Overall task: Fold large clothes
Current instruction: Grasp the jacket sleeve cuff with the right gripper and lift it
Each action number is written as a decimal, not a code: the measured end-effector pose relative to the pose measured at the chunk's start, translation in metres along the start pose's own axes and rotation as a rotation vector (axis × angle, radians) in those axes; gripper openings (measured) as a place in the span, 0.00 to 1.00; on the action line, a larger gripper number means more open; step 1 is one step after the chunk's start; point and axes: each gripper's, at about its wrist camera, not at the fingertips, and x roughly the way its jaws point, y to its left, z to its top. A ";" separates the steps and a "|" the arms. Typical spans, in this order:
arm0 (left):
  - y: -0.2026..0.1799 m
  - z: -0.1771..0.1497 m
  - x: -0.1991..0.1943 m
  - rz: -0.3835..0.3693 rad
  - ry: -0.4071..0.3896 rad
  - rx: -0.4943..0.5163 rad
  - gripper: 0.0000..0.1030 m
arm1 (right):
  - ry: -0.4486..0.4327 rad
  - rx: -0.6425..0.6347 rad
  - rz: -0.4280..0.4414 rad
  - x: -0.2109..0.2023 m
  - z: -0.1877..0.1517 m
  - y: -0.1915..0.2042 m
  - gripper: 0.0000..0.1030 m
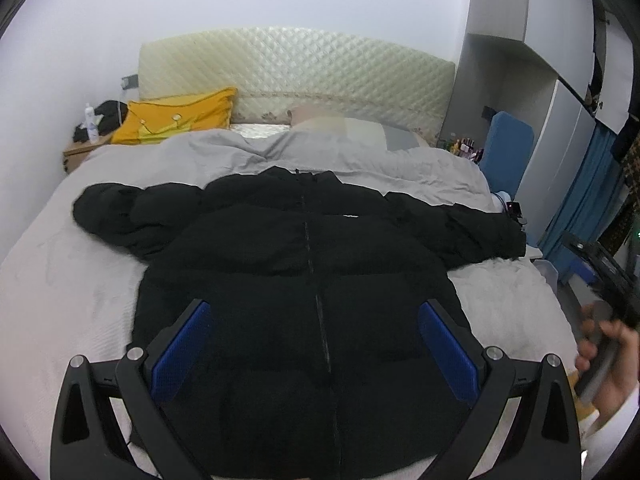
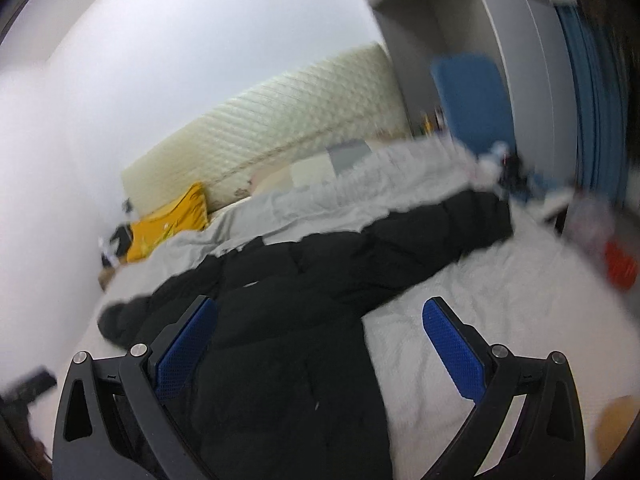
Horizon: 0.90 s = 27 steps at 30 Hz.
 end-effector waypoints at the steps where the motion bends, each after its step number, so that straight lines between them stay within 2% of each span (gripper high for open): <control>1: 0.001 0.003 0.015 -0.010 0.007 -0.004 1.00 | 0.011 0.033 -0.031 0.027 0.007 -0.025 0.96; 3: 0.004 0.009 0.047 -0.031 0.021 -0.017 1.00 | 0.023 0.079 -0.073 0.068 0.017 -0.063 0.91; 5: 0.009 0.014 0.083 -0.032 0.034 -0.030 1.00 | 0.025 0.152 -0.085 0.105 0.025 -0.102 0.86; 7: 0.014 0.016 0.113 -0.026 0.043 -0.041 1.00 | 0.019 0.243 -0.133 0.147 0.030 -0.148 0.82; 12: 0.031 0.024 0.186 -0.024 0.083 -0.070 1.00 | 0.006 0.399 -0.199 0.223 0.038 -0.227 0.72; 16: 0.045 0.032 0.228 0.005 0.123 -0.080 1.00 | -0.064 0.512 -0.196 0.247 0.043 -0.267 0.72; 19: 0.052 0.037 0.247 0.028 0.161 -0.082 1.00 | -0.124 0.623 -0.139 0.257 0.044 -0.290 0.73; 23: 0.062 0.041 0.261 0.048 0.199 -0.095 1.00 | -0.196 0.641 -0.119 0.264 0.054 -0.300 0.74; 27: 0.065 0.036 0.259 0.070 0.198 -0.091 1.00 | -0.260 0.658 -0.069 0.269 0.070 -0.308 0.73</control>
